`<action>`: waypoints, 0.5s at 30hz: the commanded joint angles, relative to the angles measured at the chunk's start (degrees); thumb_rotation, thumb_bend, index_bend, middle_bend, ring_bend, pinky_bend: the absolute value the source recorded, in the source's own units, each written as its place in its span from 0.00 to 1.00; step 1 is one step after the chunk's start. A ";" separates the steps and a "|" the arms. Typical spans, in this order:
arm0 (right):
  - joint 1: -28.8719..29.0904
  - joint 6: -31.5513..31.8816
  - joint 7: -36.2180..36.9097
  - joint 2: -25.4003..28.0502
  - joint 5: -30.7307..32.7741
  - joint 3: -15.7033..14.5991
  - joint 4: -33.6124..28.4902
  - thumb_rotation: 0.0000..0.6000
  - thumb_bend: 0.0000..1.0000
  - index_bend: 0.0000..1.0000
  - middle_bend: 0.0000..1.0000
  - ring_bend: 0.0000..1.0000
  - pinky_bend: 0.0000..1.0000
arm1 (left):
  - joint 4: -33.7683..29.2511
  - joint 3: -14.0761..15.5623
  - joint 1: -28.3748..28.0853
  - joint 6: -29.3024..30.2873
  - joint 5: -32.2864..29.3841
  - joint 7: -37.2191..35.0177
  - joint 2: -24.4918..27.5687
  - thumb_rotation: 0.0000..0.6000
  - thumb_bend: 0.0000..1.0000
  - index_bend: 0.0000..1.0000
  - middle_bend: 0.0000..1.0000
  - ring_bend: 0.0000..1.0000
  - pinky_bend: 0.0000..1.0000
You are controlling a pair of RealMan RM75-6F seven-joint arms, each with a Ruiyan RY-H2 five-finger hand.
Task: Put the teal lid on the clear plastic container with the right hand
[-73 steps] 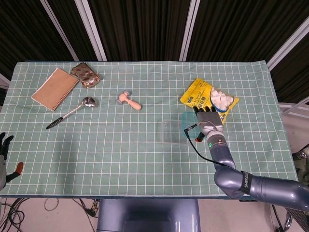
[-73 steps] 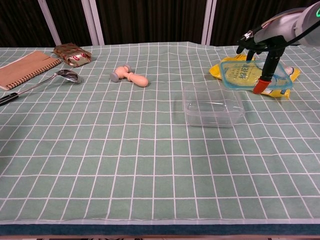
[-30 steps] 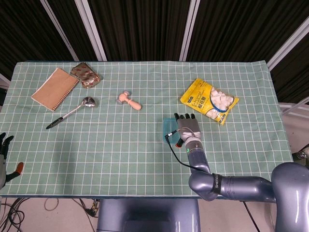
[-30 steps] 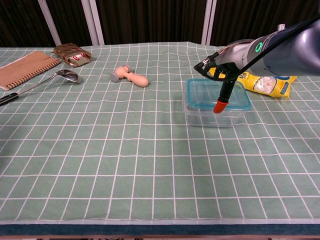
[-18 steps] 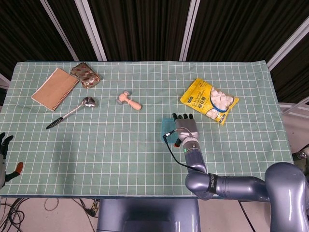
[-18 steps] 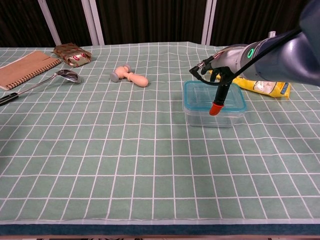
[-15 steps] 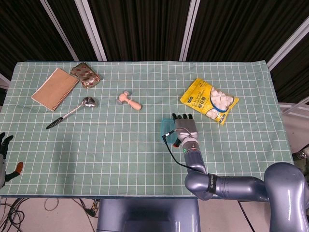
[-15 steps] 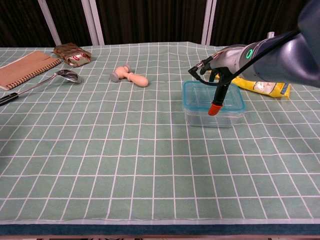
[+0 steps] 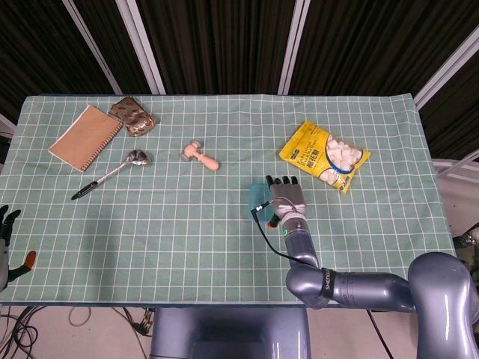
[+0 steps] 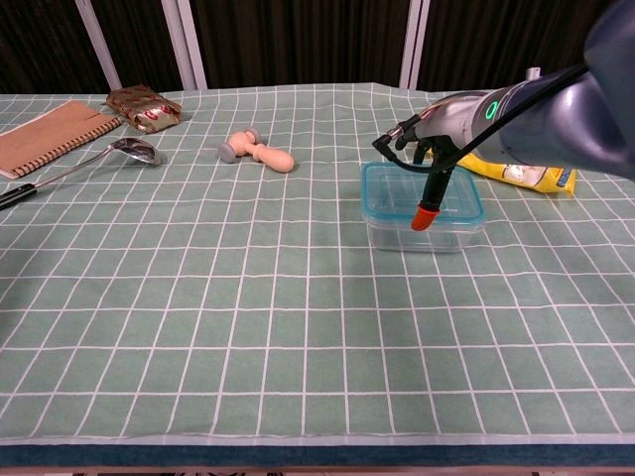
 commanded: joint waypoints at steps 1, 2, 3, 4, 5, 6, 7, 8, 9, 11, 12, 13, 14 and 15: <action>-0.06 -0.14 -0.06 -0.02 -0.05 -0.04 0.10 1.00 0.19 0.00 0.44 0.07 0.00 | 0.06 -0.04 0.00 0.11 -0.01 0.03 -0.04 1.00 0.32 0.11 0.00 0.00 0.00; -0.07 -0.22 -0.10 -0.05 -0.07 -0.07 0.17 1.00 0.19 0.00 0.44 0.07 0.00 | 0.07 -0.05 0.01 0.13 -0.03 -0.01 -0.05 1.00 0.32 0.11 0.00 0.00 0.00; -0.08 -0.31 -0.11 -0.08 -0.07 -0.04 0.26 1.00 0.19 0.00 0.44 0.07 0.00 | 0.09 -0.07 0.00 0.15 -0.06 0.00 -0.05 1.00 0.32 0.11 0.00 0.00 0.00; -0.10 -0.43 -0.10 -0.12 -0.05 -0.01 0.38 1.00 0.19 0.00 0.44 0.07 0.00 | 0.10 -0.07 -0.01 0.14 -0.09 0.02 -0.04 1.00 0.32 0.11 0.00 0.00 0.00; -0.11 -0.53 -0.11 -0.13 -0.01 0.02 0.45 1.00 0.19 0.00 0.44 0.07 0.00 | 0.10 -0.08 -0.01 0.14 -0.12 0.02 -0.03 1.00 0.32 0.11 0.00 0.00 0.00; -0.12 -0.60 -0.14 -0.12 0.00 0.02 0.51 1.00 0.19 0.00 0.44 0.07 0.00 | 0.09 -0.09 -0.02 0.15 -0.14 0.02 -0.02 1.00 0.32 0.11 0.00 0.00 0.00; -0.13 -0.69 -0.19 -0.11 0.01 0.00 0.57 1.00 0.19 0.00 0.44 0.07 0.00 | 0.09 -0.09 -0.02 0.14 -0.17 0.01 -0.02 1.00 0.32 0.11 0.00 0.00 0.00; -0.14 -0.72 -0.21 -0.10 0.00 0.01 0.62 1.00 0.19 0.00 0.44 0.07 0.00 | 0.09 -0.10 -0.03 0.16 -0.18 0.02 -0.02 1.00 0.32 0.11 0.00 0.00 0.00; -0.16 -0.76 -0.22 -0.08 -0.02 0.02 0.61 1.00 0.19 0.00 0.44 0.07 0.00 | 0.09 -0.09 -0.02 0.17 -0.18 0.02 -0.01 1.00 0.32 0.11 0.00 0.00 0.00; -0.22 -0.81 -0.17 -0.01 -0.05 0.10 0.57 1.00 0.19 0.00 0.45 0.07 0.00 | 0.11 -0.07 -0.03 0.20 -0.14 0.04 -0.02 1.00 0.32 0.11 0.00 0.00 0.00; -0.24 -0.85 -0.16 0.02 -0.09 0.11 0.57 1.00 0.19 0.00 0.45 0.07 0.00 | 0.12 -0.06 -0.03 0.21 -0.13 0.06 -0.03 1.00 0.32 0.11 0.00 0.00 0.00; -0.26 -0.94 -0.13 0.07 -0.08 0.16 0.56 1.00 0.19 0.00 0.45 0.07 0.00 | 0.11 -0.04 -0.02 0.24 -0.11 0.06 -0.03 1.00 0.32 0.11 0.00 0.00 0.00; -0.31 -1.09 -0.12 0.17 0.00 0.18 0.54 1.00 0.19 0.00 0.45 0.07 0.00 | 0.09 -0.03 0.00 0.29 -0.08 0.06 -0.02 1.00 0.32 0.11 0.00 0.00 0.00; -0.35 -1.19 -0.17 0.30 0.10 0.18 0.54 1.00 0.19 0.00 0.45 0.07 0.00 | 0.07 -0.01 0.01 0.37 0.04 0.06 -0.02 1.00 0.32 0.11 0.00 0.00 0.00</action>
